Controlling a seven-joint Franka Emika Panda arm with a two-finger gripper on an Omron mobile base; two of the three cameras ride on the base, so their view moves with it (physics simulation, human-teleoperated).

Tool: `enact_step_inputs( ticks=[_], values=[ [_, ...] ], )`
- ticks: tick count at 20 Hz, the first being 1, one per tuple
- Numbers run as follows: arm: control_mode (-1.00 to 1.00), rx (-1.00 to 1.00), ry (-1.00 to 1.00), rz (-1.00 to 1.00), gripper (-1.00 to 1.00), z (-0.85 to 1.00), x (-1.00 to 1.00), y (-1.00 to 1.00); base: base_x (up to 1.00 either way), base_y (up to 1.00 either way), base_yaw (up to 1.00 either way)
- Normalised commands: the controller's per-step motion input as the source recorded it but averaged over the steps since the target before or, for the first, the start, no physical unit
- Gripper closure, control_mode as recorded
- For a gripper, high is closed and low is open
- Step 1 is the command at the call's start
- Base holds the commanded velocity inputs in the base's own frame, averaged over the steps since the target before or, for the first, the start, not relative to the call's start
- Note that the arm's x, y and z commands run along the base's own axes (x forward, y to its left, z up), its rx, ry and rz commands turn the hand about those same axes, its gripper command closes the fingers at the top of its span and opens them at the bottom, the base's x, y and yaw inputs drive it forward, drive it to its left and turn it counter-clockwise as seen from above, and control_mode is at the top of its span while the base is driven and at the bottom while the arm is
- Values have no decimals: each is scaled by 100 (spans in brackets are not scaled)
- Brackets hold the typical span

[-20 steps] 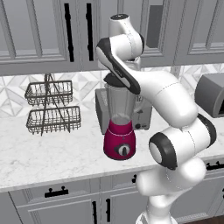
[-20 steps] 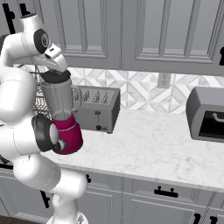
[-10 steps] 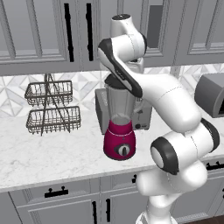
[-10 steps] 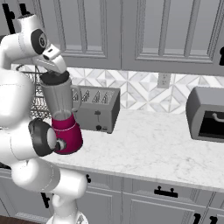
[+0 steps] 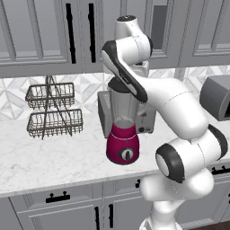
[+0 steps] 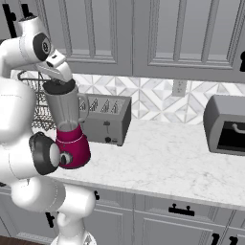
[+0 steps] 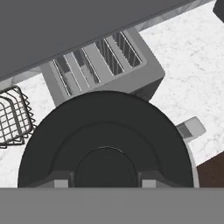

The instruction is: Close the lid blender by securely placing the lid on top.

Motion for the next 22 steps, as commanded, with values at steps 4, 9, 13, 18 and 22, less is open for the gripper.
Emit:
enact_step_inputs(
  ticks=[4, 9, 13, 18, 22],
  values=[
    [-100, 0, 23, 0, 100, 0, 1, 0, 0, 0, 0],
    [-100, 0, 15, 0, 100, -7, -1, 0, 0, 0, 0],
    [-100, 0, 4, 0, -100, -22, -19, 0, 0, 0, 0],
    [-100, 1, -9, 0, -100, -4, -31, -1, 0, 0, 0],
    [-100, 4, -13, 0, -100, 1, -27, -3, 0, 0, 0]
  ],
)
